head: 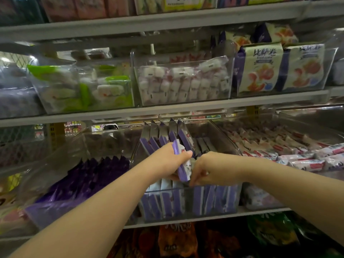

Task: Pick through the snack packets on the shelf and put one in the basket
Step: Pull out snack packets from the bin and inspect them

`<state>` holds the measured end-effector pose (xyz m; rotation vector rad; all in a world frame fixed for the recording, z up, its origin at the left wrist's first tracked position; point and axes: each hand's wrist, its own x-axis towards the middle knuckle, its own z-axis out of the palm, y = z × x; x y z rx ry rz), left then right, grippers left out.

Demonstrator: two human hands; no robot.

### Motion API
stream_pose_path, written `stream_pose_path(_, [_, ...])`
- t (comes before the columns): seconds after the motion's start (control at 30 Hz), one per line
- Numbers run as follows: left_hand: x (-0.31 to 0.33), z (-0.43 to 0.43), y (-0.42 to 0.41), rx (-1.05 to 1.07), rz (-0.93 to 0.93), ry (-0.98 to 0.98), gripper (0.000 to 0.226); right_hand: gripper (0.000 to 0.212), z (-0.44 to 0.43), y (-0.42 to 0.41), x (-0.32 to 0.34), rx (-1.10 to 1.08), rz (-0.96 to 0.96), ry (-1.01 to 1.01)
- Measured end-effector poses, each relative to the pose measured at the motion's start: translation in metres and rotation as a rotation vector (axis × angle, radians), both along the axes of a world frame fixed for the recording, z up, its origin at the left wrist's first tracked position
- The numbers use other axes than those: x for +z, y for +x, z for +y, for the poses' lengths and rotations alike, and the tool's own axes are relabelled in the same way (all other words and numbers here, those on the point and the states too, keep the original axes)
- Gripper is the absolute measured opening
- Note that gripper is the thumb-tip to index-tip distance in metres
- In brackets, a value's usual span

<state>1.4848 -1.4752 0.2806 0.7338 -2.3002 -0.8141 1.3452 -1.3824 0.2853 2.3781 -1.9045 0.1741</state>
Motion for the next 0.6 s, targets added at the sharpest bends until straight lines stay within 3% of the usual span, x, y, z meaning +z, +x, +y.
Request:
stream_pose_path(0.2, [-0.024,-0.009,-0.011,0.154,-0.095,-0.269,0.028,0.030,0.004,-0.006,0.009,0.009,0.052,0.146])
stream_pose_path(0.33, [-0.035,-0.018,-0.008,0.112,-0.063,-0.426,0.040,0.032,0.008,-0.010,0.011,0.014,0.093,0.168])
stream_pose_path(0.47, [-0.038,-0.027,0.009,-0.114,-0.196,-0.326,0.048,0.036,0.004,-0.008,0.025,-0.015,0.138,0.336])
stream_pose_path(0.6, [-0.037,-0.030,0.019,-0.157,-0.267,-0.275,0.047,0.035,-0.006,0.001,0.028,-0.066,0.183,0.393])
